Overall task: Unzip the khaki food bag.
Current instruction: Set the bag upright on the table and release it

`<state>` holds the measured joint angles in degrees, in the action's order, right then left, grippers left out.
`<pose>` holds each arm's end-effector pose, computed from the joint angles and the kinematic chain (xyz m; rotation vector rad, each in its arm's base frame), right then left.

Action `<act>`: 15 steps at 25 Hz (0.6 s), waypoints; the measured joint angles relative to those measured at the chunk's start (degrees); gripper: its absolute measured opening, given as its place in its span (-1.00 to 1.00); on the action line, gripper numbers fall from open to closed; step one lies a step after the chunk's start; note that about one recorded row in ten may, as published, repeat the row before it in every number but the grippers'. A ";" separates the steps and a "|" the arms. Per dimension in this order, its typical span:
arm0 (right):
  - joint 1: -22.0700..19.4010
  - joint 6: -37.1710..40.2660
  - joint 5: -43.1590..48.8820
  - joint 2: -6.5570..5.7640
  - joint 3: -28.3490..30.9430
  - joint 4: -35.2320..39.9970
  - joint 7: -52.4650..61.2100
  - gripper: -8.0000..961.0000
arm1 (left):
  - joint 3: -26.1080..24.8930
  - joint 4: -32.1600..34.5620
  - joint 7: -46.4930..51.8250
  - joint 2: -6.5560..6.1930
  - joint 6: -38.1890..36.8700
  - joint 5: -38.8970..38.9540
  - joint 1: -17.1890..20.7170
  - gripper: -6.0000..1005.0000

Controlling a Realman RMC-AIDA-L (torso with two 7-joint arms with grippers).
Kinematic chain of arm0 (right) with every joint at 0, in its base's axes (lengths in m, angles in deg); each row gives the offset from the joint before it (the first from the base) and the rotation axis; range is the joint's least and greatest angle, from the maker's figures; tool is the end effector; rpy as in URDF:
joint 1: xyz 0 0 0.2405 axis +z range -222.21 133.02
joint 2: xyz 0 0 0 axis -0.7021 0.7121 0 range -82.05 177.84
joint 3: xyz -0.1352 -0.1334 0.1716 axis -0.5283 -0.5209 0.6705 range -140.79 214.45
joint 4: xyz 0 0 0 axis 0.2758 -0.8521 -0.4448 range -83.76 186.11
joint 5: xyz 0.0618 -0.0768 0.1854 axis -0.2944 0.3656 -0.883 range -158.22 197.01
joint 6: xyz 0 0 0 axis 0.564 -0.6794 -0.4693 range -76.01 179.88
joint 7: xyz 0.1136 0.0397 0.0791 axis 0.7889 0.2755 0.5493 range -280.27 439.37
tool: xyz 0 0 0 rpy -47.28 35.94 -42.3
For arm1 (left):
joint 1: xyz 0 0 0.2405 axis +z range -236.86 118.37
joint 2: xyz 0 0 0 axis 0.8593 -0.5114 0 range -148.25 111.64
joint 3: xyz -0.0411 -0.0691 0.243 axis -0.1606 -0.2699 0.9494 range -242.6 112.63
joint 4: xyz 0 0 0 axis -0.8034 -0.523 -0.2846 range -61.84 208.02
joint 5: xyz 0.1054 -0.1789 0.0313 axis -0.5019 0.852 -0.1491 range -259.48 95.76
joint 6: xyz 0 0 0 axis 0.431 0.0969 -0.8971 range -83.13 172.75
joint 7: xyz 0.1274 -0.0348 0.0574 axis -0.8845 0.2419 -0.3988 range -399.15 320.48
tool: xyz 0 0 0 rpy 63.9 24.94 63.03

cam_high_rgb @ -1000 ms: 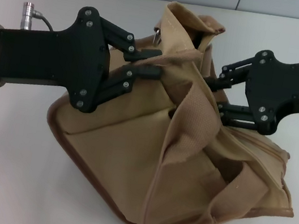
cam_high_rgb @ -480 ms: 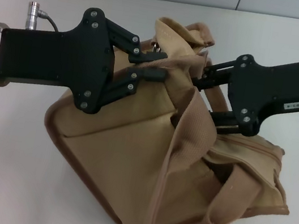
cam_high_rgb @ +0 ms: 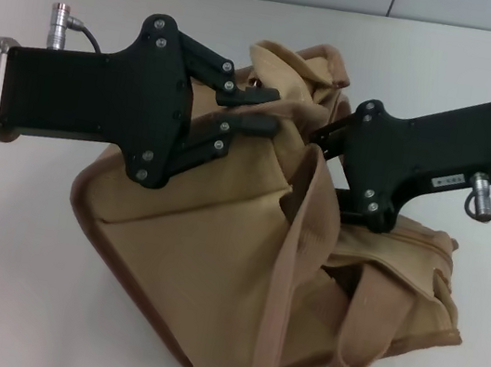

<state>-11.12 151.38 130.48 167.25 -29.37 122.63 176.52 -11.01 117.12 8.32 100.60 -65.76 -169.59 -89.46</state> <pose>0.1309 0.3266 0.0130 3.1027 0.0234 -0.3962 -0.1736 0.3001 0.0269 -2.6261 0.6081 -1.2356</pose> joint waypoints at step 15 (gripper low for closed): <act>-1.89 -2.03 -1.59 0.06 -0.47 1.39 -1.93 -0.82 | 0.25 0.00 -0.17 -0.08 0.28 0.60 0.18 -0.82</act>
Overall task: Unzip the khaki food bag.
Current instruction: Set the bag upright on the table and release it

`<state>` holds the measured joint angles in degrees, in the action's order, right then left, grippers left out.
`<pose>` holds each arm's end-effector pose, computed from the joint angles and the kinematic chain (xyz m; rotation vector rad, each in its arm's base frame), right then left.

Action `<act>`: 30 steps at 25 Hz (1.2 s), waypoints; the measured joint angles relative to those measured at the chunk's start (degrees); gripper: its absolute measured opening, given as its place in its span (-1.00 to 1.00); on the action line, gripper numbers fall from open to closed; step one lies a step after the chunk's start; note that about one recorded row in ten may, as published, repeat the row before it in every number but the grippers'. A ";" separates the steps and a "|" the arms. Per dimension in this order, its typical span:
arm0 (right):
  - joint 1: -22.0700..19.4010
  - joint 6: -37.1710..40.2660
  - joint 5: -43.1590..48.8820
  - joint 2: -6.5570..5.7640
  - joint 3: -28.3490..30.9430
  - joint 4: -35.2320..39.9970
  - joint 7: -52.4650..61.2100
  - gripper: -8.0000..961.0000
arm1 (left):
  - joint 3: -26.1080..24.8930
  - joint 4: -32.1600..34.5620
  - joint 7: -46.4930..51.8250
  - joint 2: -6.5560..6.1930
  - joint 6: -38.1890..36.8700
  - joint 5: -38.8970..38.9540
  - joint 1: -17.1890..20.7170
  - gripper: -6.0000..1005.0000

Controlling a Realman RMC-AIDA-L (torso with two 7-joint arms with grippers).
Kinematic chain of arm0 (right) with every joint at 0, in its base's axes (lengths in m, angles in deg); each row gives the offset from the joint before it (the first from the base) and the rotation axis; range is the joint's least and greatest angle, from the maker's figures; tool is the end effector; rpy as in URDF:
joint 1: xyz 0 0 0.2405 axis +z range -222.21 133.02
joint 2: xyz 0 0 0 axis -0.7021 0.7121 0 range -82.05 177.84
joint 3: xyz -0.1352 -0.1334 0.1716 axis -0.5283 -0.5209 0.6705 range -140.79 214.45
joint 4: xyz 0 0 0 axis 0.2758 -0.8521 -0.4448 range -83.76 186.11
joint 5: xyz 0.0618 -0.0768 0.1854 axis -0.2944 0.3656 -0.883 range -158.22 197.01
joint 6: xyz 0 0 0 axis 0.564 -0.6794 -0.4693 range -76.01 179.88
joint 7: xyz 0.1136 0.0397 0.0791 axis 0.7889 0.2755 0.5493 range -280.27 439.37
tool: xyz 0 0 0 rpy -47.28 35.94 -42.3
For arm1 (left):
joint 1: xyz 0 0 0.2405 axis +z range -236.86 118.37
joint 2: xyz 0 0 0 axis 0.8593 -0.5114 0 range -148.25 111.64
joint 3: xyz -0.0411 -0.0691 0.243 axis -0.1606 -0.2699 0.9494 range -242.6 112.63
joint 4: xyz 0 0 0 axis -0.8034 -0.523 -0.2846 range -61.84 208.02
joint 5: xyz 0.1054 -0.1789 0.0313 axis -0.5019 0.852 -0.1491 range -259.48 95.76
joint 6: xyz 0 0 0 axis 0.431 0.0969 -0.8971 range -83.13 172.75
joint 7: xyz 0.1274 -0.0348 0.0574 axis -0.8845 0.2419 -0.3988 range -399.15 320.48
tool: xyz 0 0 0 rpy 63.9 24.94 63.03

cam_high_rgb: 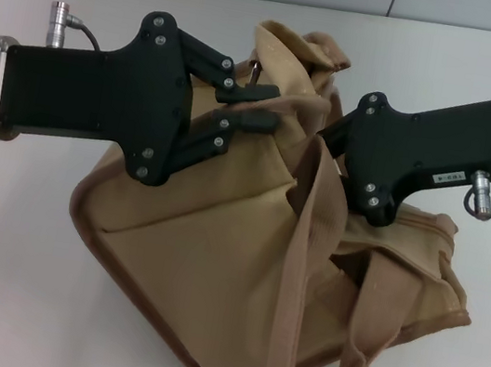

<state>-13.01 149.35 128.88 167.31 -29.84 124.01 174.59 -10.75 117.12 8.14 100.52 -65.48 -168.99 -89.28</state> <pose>0.1328 0.3261 0.0153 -3.0786 -0.0616 0.4341 -0.1738 0.3004 0.0275 -2.6164 0.6073 -1.2365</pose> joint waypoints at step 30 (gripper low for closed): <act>-9.58 6.08 -2.97 -0.14 8.08 10.65 2.89 -0.86 | 0.62 -0.68 -0.11 -0.04 1.89 2.51 0.92 -0.82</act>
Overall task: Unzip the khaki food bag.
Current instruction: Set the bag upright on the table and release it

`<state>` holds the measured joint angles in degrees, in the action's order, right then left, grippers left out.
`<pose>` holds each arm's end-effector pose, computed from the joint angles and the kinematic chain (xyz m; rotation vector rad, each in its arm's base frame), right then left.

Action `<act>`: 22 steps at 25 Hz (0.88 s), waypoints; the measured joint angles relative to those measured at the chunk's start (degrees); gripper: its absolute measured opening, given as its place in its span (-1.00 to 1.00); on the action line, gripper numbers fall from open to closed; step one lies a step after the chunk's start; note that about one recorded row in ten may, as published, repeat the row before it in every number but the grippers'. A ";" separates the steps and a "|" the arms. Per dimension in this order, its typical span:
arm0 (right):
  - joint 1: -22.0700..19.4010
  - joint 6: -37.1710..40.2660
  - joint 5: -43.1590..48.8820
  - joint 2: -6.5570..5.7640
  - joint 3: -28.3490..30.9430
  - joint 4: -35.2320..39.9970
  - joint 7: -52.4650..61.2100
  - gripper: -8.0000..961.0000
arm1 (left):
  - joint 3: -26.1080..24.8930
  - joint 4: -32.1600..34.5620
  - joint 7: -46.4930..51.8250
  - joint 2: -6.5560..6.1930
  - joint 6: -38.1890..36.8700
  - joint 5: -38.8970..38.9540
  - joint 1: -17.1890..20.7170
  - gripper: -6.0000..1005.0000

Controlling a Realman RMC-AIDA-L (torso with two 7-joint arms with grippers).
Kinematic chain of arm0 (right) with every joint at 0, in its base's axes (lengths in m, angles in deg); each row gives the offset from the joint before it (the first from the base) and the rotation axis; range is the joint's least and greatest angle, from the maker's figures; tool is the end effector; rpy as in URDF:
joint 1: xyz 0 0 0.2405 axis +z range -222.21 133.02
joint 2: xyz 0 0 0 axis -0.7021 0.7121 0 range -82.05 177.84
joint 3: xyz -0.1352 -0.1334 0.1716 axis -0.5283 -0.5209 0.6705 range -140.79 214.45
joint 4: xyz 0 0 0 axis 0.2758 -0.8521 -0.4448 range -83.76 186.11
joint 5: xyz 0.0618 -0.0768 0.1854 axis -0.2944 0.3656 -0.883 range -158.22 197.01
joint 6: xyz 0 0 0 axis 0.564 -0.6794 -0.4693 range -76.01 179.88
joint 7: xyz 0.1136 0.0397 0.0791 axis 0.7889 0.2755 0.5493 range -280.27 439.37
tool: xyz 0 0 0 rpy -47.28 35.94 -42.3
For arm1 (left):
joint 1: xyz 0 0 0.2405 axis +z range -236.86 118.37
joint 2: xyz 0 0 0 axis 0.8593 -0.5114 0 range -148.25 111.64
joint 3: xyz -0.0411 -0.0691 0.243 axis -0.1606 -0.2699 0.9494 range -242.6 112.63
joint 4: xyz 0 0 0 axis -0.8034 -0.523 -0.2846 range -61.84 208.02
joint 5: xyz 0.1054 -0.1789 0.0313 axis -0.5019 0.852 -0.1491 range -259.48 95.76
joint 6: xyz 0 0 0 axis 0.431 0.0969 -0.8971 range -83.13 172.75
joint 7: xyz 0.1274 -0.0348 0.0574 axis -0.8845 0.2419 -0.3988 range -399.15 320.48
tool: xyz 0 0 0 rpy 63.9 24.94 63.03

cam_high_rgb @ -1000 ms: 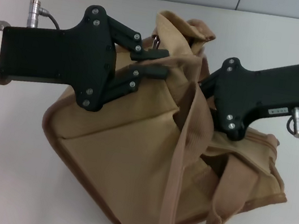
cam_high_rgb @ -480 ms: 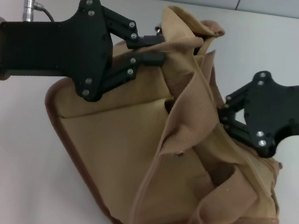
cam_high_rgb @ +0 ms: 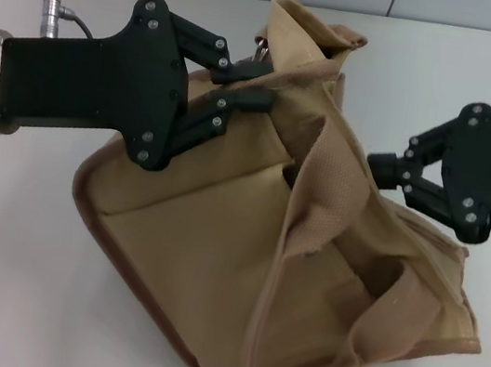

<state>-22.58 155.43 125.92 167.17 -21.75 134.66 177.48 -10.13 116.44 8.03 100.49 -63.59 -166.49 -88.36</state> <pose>0.1628 0.2984 0.0639 -2.9516 0.0593 0.4925 -0.1769 0.3026 0.0280 -2.5734 0.5553 -1.2428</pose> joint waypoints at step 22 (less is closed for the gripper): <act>8.87 -2.38 1.43 -0.07 -3.69 -10.03 -0.46 0.08 | 0.58 0.27 0.00 -0.06 0.24 -0.10 -0.32 -0.82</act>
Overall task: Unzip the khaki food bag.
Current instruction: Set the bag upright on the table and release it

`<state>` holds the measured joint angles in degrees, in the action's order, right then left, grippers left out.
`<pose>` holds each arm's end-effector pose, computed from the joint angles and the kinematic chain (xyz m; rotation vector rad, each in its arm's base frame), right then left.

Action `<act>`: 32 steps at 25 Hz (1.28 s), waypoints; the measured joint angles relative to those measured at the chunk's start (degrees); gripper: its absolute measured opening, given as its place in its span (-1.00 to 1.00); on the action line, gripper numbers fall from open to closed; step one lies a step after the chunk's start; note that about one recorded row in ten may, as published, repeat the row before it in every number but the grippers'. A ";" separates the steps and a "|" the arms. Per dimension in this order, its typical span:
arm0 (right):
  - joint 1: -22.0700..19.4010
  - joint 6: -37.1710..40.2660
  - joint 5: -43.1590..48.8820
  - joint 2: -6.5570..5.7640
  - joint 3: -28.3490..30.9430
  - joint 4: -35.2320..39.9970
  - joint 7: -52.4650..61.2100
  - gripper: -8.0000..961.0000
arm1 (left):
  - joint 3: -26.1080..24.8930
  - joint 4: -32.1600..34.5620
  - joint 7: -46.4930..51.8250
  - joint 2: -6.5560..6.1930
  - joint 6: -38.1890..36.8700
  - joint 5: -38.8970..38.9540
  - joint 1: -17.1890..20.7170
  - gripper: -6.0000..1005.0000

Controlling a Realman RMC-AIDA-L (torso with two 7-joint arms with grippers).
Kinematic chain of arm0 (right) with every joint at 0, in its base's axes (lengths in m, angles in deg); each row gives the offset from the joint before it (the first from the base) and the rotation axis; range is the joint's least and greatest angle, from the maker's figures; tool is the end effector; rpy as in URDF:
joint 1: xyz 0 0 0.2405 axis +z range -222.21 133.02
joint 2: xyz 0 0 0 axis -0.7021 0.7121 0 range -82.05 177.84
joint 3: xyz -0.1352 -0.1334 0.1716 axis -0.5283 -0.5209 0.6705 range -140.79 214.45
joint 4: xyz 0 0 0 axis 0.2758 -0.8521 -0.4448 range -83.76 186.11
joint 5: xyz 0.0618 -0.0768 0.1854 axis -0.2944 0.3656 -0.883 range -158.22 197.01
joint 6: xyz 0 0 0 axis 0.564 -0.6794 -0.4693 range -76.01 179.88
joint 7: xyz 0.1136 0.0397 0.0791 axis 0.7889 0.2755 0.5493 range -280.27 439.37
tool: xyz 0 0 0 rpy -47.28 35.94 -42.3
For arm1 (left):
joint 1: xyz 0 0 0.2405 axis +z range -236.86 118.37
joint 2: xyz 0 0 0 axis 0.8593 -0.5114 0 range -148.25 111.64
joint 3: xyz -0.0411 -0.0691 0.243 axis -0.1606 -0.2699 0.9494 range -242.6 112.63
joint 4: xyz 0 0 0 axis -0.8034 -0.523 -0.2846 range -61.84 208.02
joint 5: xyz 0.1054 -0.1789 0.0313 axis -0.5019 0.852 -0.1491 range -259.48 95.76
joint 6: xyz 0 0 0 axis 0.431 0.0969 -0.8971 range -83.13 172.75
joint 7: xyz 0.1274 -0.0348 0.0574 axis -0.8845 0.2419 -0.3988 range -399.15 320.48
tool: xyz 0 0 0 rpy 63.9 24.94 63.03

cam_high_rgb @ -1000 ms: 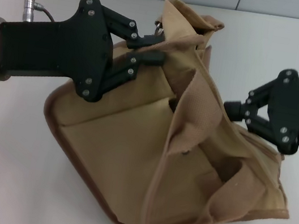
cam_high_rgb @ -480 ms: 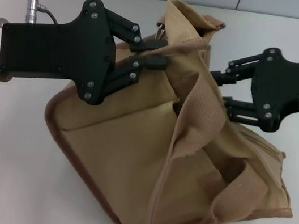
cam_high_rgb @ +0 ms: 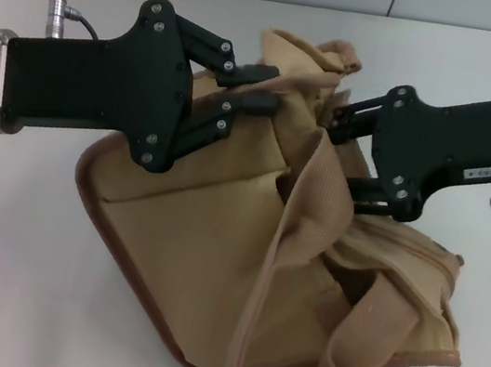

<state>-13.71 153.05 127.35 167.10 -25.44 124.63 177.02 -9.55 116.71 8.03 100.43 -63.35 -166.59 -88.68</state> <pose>0.1379 0.3227 0.0320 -3.0684 0.0294 0.5088 -0.1746 0.3036 0.0270 -2.5831 0.5704 -1.2362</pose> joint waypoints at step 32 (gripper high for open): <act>-5.64 -5.21 1.18 0.15 -5.94 8.77 0.49 -0.86 | -0.08 -0.16 0.00 0.01 0.10 0.28 -0.01 -0.82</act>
<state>-19.36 147.84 128.53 167.25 -31.38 133.40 177.51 -9.63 116.55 8.04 100.44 -63.25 -166.31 -88.68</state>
